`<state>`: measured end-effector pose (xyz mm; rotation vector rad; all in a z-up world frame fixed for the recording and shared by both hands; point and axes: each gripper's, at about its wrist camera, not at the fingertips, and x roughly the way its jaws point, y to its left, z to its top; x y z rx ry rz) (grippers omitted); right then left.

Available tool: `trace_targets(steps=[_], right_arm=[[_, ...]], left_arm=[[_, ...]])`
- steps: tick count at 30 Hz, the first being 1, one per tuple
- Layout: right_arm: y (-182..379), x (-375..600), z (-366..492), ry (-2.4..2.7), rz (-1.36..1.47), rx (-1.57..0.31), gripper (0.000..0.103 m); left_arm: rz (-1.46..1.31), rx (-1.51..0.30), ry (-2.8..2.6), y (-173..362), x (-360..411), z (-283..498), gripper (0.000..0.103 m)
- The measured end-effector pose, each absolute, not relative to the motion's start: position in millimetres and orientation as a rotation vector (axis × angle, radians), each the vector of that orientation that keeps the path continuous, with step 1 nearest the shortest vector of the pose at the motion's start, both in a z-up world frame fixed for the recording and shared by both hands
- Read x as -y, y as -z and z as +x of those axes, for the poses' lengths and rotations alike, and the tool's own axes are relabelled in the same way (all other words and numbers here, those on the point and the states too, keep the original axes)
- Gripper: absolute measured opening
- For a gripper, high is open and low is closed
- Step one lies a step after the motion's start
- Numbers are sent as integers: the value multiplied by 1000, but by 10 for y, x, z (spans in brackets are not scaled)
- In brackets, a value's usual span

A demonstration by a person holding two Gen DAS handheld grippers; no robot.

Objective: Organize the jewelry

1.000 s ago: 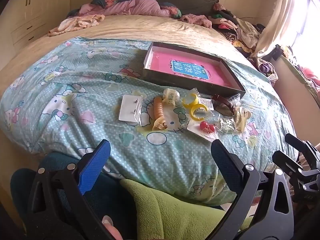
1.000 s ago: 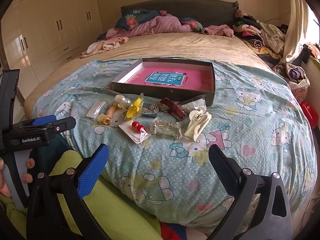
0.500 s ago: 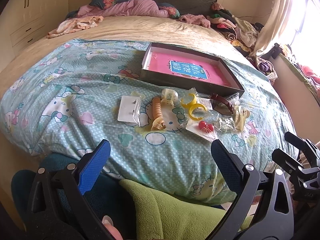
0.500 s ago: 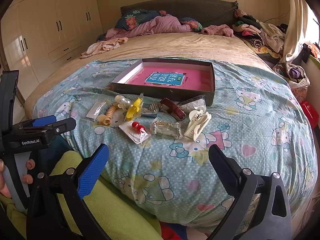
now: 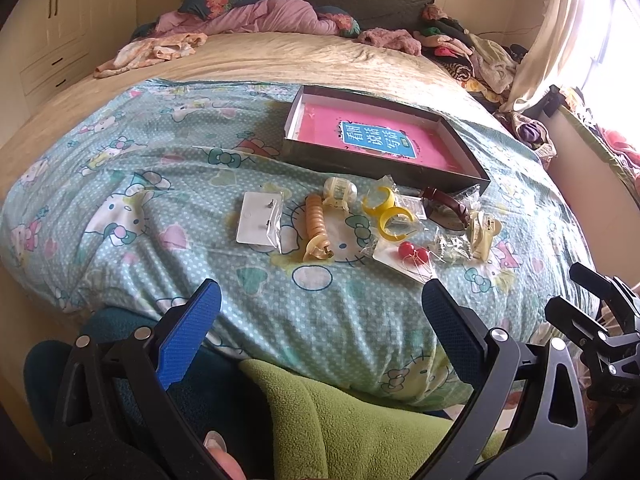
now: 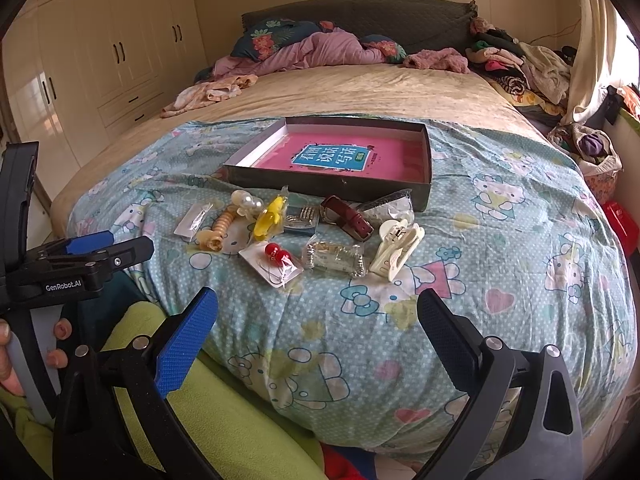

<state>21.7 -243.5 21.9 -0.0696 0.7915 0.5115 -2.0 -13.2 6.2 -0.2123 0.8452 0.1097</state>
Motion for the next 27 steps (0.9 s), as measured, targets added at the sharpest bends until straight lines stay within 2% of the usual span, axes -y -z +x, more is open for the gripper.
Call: trace_targets(steps=[27], right_arm=[[-248,2357,260,-561,-71,-785,99]], left_arm=[[-206,-837,-117,-90,88,30,94]])
